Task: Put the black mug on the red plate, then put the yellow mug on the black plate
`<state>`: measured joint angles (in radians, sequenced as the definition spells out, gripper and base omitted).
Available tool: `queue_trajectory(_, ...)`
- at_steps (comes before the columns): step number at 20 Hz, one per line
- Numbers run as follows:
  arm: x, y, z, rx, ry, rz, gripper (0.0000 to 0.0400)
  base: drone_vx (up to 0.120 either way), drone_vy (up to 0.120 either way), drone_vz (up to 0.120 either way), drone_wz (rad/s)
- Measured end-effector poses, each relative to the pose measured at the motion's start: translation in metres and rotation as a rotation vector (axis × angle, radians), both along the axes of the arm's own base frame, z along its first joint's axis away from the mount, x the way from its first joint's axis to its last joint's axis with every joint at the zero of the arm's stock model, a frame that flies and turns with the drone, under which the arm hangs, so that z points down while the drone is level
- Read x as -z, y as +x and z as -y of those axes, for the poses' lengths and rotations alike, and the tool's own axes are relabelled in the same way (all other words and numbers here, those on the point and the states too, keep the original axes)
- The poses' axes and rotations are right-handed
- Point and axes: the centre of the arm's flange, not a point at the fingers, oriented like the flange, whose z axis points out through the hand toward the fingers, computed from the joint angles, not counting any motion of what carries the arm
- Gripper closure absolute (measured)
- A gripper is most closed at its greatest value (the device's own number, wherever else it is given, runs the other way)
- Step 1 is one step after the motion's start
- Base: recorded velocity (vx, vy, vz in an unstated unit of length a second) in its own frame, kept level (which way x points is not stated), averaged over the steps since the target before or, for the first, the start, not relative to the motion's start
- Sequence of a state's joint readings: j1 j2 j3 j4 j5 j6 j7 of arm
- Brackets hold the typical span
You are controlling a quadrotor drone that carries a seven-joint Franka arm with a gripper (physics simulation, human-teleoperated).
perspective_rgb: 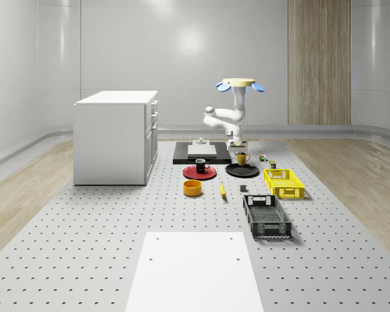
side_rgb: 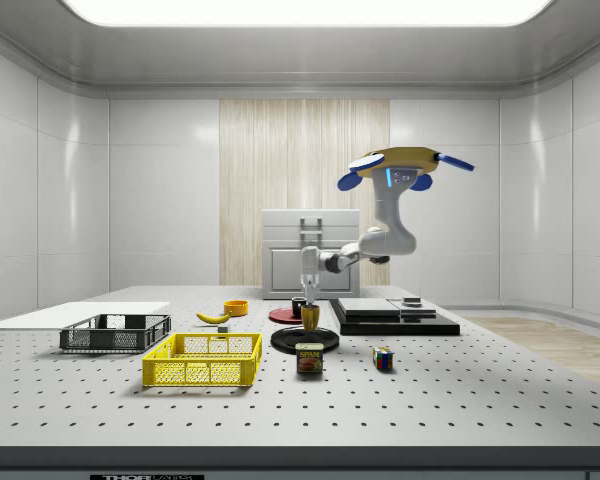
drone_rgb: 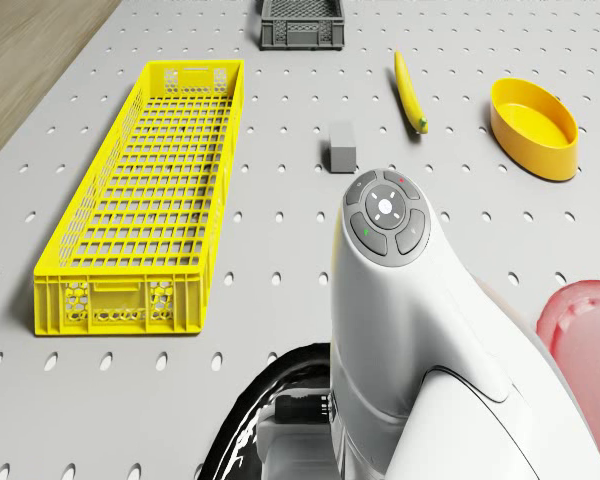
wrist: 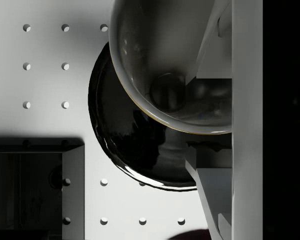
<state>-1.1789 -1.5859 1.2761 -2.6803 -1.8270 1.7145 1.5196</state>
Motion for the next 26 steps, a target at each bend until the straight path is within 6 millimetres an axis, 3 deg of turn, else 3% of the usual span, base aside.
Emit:
queue_trajectory(13, -0.041, 0.0, 0.0, 0.0, 0.0, 0.0, 0.029, 0.0, 0.0, 0.0, 0.0)
queue_trajectory(16, -0.046, 0.0, 0.0, 0.0, 0.0, 0.0, 0.0149, 0.0, 0.0, 0.0, 0.0)
queue_trajectory(18, -0.045, 0.0, 0.0, 0.0, 0.0, 0.0, 0.009, 0.0, 0.0, 0.0, 0.0)
queue_trajectory(21, -0.037, 0.0, 0.0, 0.0, 0.0, 0.0, 0.0043, 0.0, 0.0, 0.0, 0.0)
queue_trajectory(26, -0.019, 0.0, 0.0, 0.0, 0.0, 0.0, 0.0012, 0.0, 0.0, 0.0, 0.0)
